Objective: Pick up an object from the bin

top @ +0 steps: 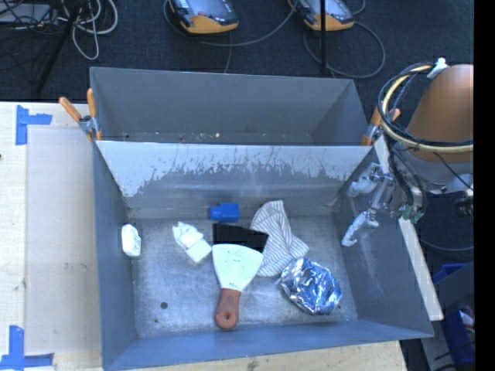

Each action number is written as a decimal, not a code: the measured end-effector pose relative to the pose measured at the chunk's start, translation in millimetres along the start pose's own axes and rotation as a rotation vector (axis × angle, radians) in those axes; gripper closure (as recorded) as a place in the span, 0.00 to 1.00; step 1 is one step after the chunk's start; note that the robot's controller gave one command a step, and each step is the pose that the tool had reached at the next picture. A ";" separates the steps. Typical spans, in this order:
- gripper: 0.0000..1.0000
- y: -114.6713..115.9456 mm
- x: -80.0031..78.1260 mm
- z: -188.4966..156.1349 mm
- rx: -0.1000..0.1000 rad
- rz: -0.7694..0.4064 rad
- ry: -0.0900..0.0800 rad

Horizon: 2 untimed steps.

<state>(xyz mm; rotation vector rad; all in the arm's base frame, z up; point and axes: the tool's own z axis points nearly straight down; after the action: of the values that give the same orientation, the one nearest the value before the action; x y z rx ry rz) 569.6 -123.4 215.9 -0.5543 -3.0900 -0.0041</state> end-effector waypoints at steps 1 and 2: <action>0.00 -9.4 6.6 4.0 0.002 -0.124 -0.009; 0.00 -11.2 11.2 19.9 0.003 -0.349 0.001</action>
Offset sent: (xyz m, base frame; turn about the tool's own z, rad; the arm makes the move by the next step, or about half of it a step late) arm -0.0004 -0.0006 -0.0158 0.1811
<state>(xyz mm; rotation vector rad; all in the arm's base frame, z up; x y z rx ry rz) 555.2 -129.9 195.9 -0.0098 -3.1380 -0.0011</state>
